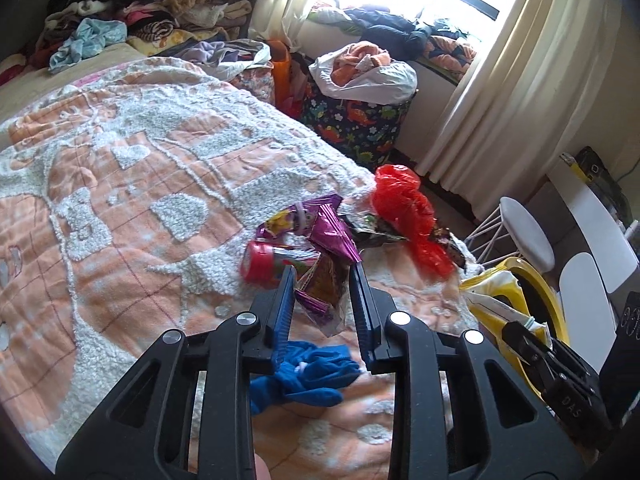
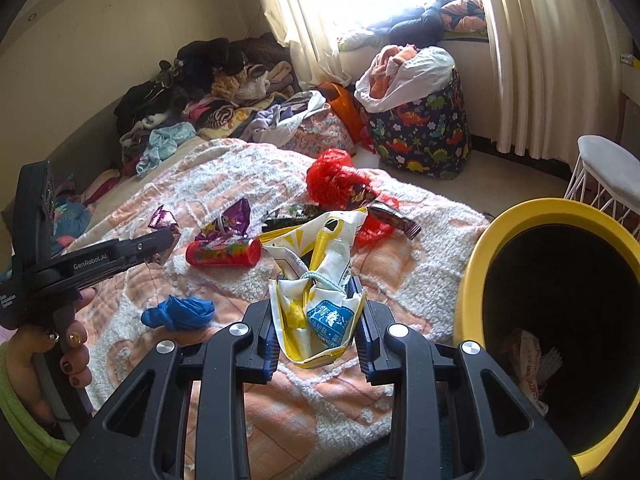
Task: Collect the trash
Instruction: 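Carry the purple wrapper and white-yellow bag over the yellow bin with both grippers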
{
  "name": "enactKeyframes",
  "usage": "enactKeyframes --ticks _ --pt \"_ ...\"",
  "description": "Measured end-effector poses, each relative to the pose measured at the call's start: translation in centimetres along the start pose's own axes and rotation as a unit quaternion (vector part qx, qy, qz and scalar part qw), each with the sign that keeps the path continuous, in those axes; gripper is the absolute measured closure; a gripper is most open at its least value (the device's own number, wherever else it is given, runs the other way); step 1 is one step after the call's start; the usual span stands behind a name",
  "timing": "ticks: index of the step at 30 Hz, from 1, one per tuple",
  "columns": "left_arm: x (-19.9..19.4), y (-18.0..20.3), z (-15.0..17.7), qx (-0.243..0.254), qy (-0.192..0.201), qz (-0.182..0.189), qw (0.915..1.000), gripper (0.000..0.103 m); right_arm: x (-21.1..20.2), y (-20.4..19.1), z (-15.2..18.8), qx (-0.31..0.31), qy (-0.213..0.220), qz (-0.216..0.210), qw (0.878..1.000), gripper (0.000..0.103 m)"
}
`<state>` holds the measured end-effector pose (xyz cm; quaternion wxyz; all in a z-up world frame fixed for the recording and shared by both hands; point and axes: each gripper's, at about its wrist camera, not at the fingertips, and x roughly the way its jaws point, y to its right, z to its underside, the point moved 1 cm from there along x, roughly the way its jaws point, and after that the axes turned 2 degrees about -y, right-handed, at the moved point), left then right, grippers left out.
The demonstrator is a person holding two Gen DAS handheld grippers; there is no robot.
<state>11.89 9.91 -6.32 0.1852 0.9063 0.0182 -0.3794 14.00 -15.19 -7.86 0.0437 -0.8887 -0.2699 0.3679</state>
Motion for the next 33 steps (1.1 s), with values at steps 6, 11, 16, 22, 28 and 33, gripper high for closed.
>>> enactKeyframes --ticks 6,11,16,22,28,33 --pt "0.0 2.0 0.0 0.017 0.001 0.011 0.9998 0.082 -1.1 0.9 -0.6 0.009 0.018 0.007 1.000 0.074" --pt "0.3 3.5 0.2 0.031 -0.002 0.017 0.9994 0.083 -2.1 2.0 -0.8 0.024 0.031 0.013 0.999 0.074" --pt "0.5 5.1 0.4 0.045 -0.005 0.025 0.9987 0.083 -3.1 3.4 -0.9 0.037 0.042 0.021 0.998 0.074" --pt "0.8 6.9 0.8 0.060 -0.010 0.035 0.9976 0.083 -4.0 5.1 -1.1 0.055 0.052 0.032 0.997 0.074" --pt "1.1 8.6 1.3 0.074 -0.015 0.044 0.9962 0.083 -4.6 6.4 -1.0 0.070 0.060 0.042 0.995 0.074" --pt "1.2 9.7 1.6 0.085 -0.017 0.052 0.9949 0.083 -5.1 7.5 -1.0 0.078 0.068 0.052 0.993 0.074"
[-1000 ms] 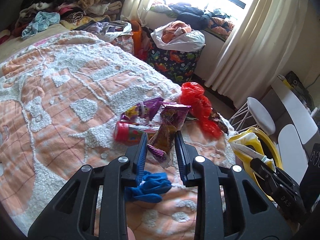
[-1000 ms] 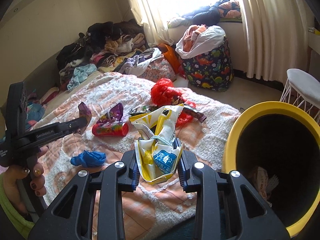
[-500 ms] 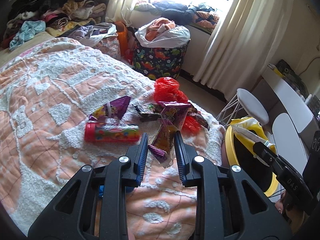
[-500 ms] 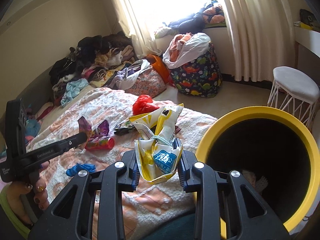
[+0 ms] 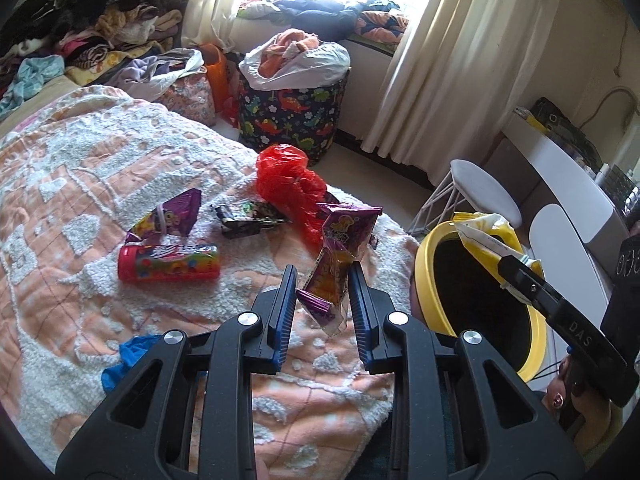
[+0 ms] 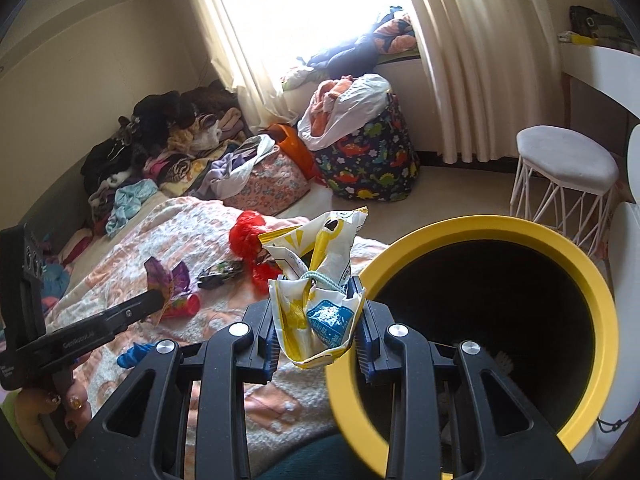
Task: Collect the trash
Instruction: 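Carry the purple wrapper and white-yellow bag over the yellow bin with both grippers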
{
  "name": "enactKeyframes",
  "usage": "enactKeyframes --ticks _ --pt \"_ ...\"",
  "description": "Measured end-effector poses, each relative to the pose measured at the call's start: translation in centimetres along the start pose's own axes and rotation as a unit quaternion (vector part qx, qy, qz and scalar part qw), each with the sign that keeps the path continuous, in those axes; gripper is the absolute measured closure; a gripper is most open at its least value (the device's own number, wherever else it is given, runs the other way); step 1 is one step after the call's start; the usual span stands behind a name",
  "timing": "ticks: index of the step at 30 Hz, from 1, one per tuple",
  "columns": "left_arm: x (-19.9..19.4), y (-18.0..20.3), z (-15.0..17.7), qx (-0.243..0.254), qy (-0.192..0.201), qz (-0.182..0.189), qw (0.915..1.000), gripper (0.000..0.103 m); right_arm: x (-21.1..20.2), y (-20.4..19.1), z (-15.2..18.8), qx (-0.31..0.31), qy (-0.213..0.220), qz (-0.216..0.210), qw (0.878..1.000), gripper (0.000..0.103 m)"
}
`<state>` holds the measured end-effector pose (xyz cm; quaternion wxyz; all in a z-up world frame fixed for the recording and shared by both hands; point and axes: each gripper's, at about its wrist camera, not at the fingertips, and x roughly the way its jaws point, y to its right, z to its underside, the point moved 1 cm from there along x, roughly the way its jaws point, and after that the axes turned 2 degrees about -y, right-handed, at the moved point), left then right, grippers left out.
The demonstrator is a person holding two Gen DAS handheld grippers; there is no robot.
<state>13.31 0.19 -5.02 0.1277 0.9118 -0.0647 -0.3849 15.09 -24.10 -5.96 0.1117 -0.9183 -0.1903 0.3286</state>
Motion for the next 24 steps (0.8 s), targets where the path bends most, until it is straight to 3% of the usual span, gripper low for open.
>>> enactKeyframes --ticks 24 --pt "0.7 6.6 0.4 0.060 -0.004 0.042 0.9973 0.083 -1.5 5.1 -0.8 0.039 0.031 0.037 0.998 0.074"
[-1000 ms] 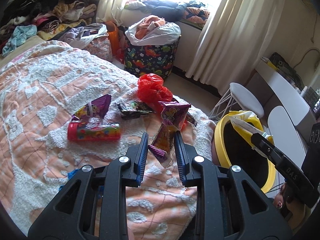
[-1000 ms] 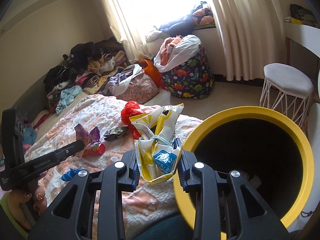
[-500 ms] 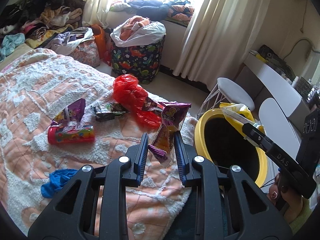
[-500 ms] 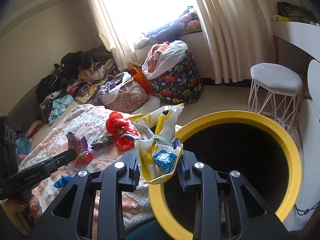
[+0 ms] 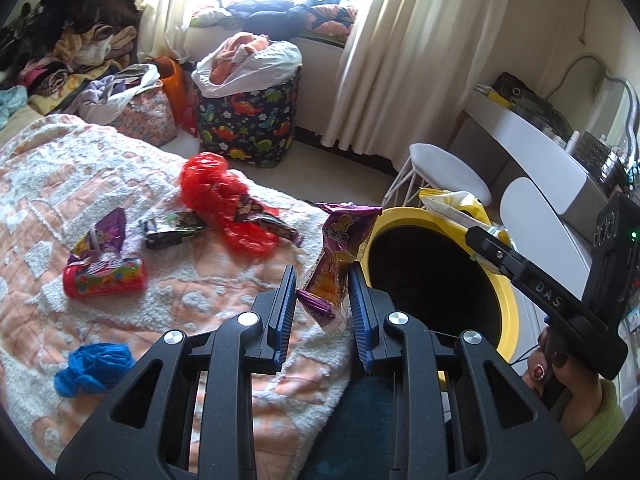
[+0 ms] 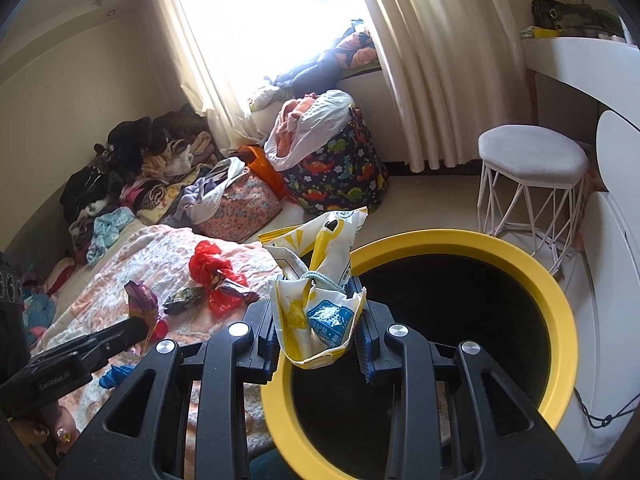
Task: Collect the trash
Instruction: 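Carry the purple wrapper and white-yellow bag over the yellow bin with both grippers, then open both grippers over the bin to drop the wrapper and bag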
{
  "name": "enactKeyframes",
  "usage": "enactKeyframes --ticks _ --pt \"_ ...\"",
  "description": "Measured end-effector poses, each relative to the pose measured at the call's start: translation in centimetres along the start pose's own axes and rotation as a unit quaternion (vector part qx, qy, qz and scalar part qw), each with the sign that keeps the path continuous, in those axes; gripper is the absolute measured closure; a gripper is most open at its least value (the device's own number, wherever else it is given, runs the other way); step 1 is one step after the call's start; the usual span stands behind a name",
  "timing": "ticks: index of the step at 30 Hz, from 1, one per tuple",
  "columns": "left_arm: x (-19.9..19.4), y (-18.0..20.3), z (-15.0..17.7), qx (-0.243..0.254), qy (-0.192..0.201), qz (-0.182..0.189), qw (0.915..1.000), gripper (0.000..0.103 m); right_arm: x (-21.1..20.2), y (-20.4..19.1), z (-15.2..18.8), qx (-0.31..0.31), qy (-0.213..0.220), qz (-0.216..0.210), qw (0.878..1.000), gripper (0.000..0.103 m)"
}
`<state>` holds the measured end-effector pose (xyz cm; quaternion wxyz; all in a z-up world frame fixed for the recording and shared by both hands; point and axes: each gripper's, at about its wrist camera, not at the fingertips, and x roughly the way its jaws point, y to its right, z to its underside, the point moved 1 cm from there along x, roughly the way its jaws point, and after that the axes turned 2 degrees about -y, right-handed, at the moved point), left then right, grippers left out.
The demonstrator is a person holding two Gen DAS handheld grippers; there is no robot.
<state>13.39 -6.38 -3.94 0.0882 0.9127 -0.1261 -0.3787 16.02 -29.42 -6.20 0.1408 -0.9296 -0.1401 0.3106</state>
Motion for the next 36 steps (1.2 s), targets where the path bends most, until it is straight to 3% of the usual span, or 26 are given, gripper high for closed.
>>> enactKeyframes --ticks 24,36 --pt "3.9 6.8 1.5 0.079 -0.033 0.032 0.9958 0.083 -1.0 6.0 -0.8 0.059 0.019 0.037 0.997 0.074" --pt "6.2 8.2 2.5 0.093 -0.059 0.046 0.9928 0.083 -0.2 8.4 -0.5 0.081 0.001 0.053 0.995 0.074"
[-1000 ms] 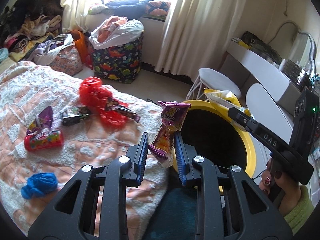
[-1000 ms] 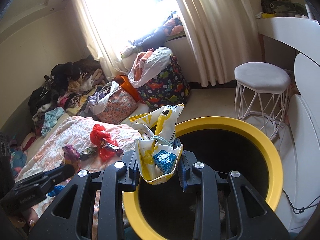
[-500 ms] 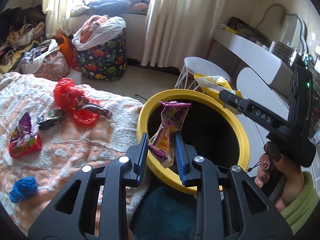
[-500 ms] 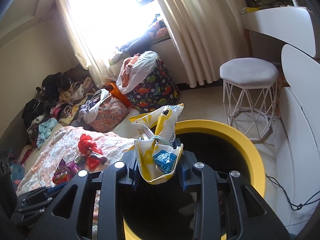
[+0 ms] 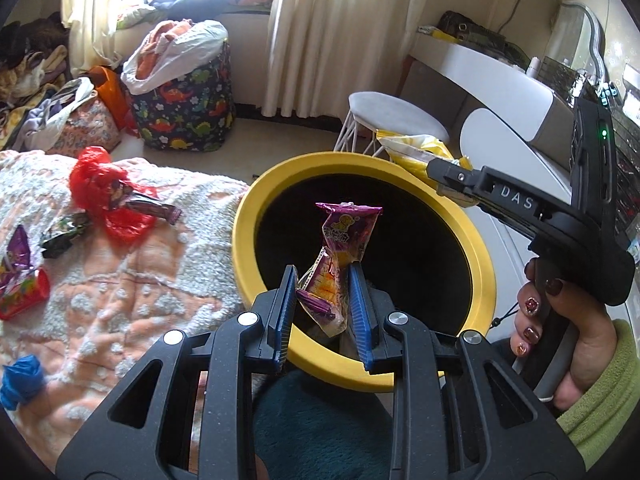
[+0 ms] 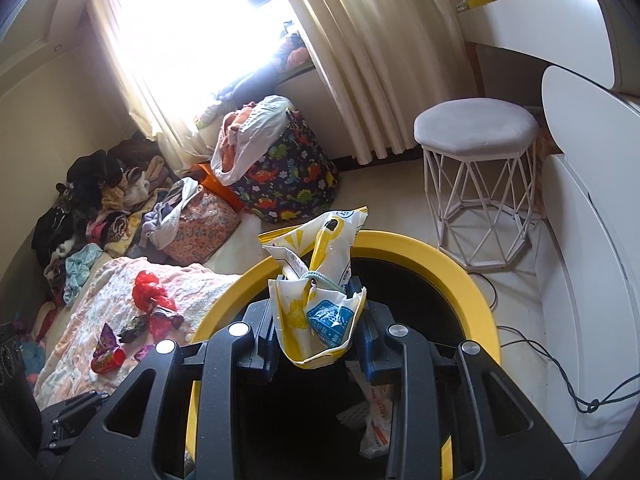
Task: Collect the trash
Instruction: 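Open both grippers over the bin to drop the wrapper and bag, then move both tools back over the bed toward the snack packets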
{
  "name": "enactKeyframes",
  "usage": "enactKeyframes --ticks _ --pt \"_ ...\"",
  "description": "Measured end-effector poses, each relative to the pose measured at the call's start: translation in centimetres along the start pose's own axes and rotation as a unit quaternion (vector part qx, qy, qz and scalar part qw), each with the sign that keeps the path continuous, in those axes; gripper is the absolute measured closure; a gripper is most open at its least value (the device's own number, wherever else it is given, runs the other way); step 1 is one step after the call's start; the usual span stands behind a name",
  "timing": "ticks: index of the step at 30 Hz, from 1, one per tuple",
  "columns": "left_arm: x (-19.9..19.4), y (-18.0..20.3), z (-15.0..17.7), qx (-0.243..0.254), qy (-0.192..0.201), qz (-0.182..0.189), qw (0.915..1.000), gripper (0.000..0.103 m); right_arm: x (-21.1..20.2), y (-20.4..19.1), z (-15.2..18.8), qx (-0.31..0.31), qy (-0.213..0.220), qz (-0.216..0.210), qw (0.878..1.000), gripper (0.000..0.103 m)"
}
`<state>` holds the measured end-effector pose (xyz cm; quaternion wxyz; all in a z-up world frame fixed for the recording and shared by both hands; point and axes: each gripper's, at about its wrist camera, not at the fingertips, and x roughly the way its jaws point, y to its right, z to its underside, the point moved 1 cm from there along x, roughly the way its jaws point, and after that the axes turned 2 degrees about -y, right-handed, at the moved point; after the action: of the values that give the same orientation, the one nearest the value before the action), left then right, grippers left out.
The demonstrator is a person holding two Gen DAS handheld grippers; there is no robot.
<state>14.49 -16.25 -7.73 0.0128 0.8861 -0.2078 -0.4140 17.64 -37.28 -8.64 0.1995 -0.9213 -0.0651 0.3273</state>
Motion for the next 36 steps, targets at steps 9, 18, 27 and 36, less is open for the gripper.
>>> enactKeyframes --ticks 9,18,27,36 --pt "2.3 0.5 -0.1 0.004 -0.024 0.005 0.9997 0.083 0.9 0.6 0.1 0.008 -0.016 0.004 1.000 0.074" --pt "3.9 0.4 -0.2 -0.007 -0.030 0.011 0.9995 0.080 1.7 1.0 0.3 0.019 -0.038 -0.005 0.999 0.062" --pt "2.1 -0.1 0.1 -0.011 0.010 -0.004 0.9999 0.013 1.4 0.8 0.2 0.005 -0.024 0.003 1.000 0.042" --pt "-0.3 -1.6 0.0 -0.023 0.045 -0.031 0.9983 0.011 1.0 -0.4 0.2 -0.017 -0.007 -0.008 1.000 0.037"
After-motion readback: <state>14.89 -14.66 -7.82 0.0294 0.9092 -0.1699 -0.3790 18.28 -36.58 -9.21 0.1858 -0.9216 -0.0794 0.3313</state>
